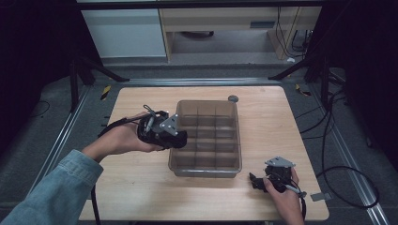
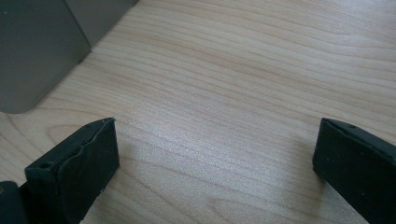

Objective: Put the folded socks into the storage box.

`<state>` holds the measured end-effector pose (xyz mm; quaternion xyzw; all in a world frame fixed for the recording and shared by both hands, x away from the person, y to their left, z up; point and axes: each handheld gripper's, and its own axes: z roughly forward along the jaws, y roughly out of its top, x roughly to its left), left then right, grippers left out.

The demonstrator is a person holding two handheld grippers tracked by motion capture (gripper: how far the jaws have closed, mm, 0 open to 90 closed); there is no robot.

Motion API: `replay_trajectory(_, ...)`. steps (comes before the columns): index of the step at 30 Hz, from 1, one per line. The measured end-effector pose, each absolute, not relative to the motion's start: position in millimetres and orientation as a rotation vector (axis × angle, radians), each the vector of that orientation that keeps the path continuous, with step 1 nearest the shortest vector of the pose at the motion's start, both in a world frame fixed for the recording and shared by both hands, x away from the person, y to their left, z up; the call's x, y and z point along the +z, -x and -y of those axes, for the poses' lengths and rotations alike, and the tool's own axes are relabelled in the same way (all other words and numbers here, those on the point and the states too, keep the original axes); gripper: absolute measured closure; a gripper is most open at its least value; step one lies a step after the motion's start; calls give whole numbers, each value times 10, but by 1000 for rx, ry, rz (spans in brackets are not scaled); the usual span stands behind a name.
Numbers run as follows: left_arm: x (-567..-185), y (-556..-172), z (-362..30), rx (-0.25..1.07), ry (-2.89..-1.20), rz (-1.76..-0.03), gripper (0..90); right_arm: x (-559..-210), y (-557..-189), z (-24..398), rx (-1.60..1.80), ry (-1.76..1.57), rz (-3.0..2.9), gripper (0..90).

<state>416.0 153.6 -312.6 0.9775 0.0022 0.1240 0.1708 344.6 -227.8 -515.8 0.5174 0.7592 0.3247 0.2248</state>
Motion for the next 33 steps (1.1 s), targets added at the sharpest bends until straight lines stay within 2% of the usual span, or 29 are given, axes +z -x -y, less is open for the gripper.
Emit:
replay_trajectory(15, -3270, -4089, -1302, 284, -2797, 46, 624, -5159, -3444, 2279, 896, -1425, -2096, 6)
replay_trajectory(33, -3644, -4087, -1111, 178, -2843, 33, 620, -5158, -3444, 2279, 898, -1426, -2096, 6)
